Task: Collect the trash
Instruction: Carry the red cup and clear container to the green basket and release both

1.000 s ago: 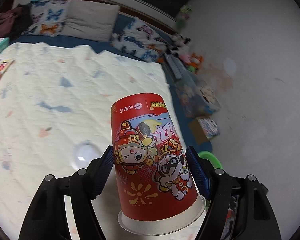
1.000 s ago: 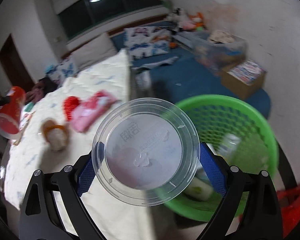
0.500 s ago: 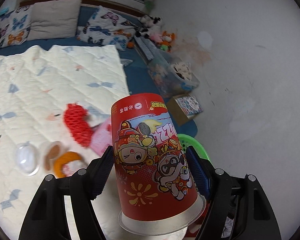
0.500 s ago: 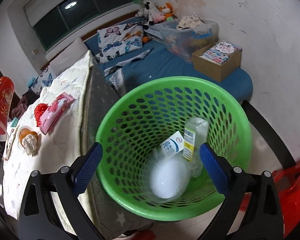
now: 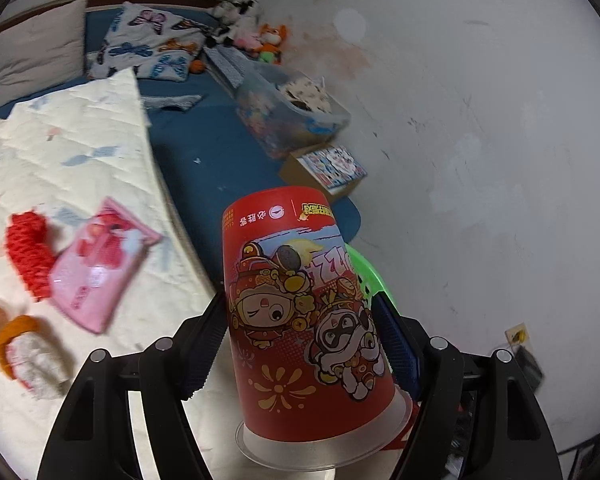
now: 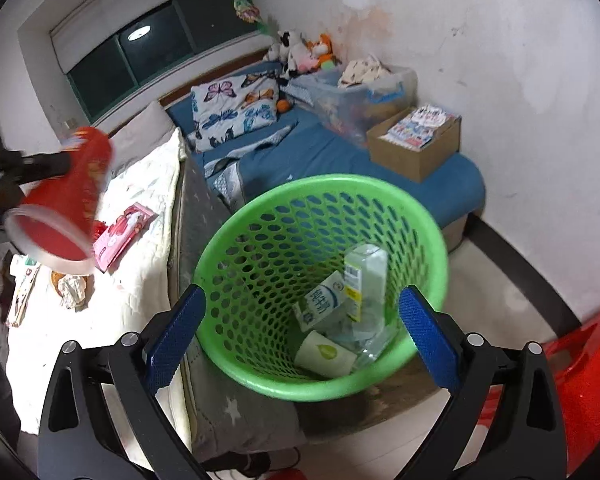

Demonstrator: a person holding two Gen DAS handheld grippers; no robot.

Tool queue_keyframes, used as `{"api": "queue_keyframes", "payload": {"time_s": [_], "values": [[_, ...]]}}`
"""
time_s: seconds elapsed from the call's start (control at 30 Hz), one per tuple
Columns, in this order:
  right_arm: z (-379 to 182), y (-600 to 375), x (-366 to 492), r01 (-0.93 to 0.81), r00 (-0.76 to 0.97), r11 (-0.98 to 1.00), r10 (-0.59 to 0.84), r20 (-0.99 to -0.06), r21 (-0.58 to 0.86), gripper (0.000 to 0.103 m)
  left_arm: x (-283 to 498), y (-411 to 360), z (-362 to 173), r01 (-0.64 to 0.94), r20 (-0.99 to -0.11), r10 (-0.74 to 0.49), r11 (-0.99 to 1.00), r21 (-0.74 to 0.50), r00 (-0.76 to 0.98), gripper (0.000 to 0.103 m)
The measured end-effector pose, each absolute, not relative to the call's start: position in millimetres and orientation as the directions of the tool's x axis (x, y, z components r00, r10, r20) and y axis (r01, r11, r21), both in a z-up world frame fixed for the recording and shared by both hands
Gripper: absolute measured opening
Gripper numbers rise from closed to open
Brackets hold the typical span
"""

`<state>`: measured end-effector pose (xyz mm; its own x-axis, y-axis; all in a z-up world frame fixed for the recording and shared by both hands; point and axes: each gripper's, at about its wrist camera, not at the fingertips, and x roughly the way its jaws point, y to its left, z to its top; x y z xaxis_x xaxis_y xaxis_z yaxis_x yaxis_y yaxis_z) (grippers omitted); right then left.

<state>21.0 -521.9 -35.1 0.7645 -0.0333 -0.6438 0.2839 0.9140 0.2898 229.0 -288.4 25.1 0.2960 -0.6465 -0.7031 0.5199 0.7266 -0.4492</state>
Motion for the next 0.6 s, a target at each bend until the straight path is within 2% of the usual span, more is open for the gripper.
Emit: {"api": "queue_keyframes", "payload": {"time_s": [0.23,0.6], "values": [[-35,-525,-4,0.295,0.78,0.899,-0.031,-0.625,0.323,0.097,228,-339,-7,0.568,-0.738,-0.635,0.702,-0.429,0.228,0.07],[-35,-528,-18,0.304,0.793,0.884,-0.029,-0.608,0.354,0.097,224,-376,-26,0.613,-0.748,-0.638,0.668,-0.421,0.182,0.071]]}}
